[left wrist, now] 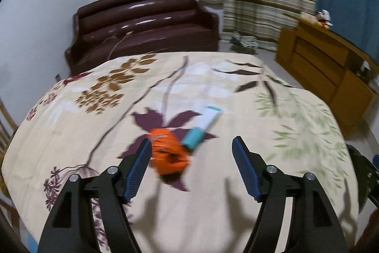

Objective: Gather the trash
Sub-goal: 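Move both tools back to the bed and close the left tool on the orange bundle, then grasp the white-and-teal tube with the right tool while the left tool holds the orange bundle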

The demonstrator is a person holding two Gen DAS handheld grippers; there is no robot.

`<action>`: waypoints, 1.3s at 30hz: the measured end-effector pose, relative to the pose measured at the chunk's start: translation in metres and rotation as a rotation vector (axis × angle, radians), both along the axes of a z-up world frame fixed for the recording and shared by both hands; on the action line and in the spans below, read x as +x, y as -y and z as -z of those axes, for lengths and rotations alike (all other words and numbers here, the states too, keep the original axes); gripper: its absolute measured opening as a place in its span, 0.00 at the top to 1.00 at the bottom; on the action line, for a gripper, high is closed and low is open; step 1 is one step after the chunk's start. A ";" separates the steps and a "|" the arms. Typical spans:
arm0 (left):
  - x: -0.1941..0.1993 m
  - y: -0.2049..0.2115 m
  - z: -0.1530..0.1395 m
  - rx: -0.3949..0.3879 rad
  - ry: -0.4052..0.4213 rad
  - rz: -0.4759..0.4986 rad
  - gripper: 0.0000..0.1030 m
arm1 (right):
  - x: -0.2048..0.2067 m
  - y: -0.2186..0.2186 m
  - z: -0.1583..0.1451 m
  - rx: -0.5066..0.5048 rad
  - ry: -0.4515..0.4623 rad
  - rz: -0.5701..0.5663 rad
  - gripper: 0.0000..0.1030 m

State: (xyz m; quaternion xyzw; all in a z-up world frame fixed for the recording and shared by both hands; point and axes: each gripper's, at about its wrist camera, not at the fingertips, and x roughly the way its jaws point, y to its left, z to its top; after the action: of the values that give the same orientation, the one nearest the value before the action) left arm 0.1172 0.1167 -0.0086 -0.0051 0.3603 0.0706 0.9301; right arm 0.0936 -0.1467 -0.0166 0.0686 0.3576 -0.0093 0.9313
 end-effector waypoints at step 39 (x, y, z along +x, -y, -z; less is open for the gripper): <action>0.004 -0.079 0.013 -0.083 -0.053 0.011 0.64 | 0.037 -0.126 -0.001 -0.041 -0.053 -0.205 0.22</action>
State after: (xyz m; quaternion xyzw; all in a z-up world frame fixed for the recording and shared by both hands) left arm 0.1213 0.1956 -0.0219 -0.0399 0.3875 0.0504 0.9196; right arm 0.1307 -0.0205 -0.0161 0.0122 0.3872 0.0770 0.9187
